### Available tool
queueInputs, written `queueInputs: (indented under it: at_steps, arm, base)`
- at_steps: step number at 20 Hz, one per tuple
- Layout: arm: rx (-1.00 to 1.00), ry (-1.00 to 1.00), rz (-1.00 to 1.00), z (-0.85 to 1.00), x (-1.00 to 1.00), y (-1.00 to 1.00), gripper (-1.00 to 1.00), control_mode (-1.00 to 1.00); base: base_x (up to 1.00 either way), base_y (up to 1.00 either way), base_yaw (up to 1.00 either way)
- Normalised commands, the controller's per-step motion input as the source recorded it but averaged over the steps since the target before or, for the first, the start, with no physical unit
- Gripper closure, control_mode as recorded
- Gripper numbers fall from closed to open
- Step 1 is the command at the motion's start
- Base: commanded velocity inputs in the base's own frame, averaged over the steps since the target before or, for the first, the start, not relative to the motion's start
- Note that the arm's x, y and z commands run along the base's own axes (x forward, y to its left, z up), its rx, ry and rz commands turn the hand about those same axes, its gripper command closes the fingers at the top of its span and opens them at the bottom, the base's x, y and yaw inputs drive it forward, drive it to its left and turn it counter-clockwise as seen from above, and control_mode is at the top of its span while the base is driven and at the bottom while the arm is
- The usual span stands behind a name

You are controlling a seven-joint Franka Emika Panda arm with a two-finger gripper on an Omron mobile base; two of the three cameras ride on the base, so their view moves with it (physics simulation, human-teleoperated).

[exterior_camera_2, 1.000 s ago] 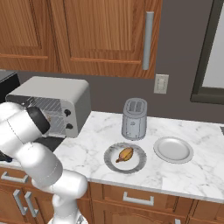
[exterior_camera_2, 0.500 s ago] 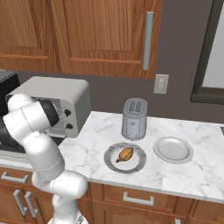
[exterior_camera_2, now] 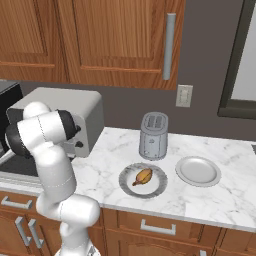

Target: Open the toaster oven door. Place the bread on the bottom rack in the toaster oven and place the chicken drumstick on the top rack.

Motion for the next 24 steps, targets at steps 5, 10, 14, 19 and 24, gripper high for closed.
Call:
queueInputs:
  at_steps: [5, 10, 14, 19, 24]
  arm:
    - [0.00, -0.06, 0.00, 0.00, 0.33, 0.02, -1.00, -1.00]
    - [0.00, -0.05, 0.00, 0.00, 0.08, 0.07, -1.00, -1.00]
    - [0.00, -0.06, 0.00, 0.03, -0.26, 0.09, -1.00, -1.00]
    - [0.00, 0.00, 0.00, 0.33, -0.38, 0.07, -1.00, -1.00]
    - [0.00, 0.02, 0.00, 0.53, -0.34, 0.00, -1.00, -1.00]
  base:
    - [0.00, 0.00, 0.00]
    - [0.00, 0.00, 0.00]
    - [0.00, 0.00, 0.00]
    - [0.00, 0.00, 0.00]
    - [0.00, 0.00, 0.00]
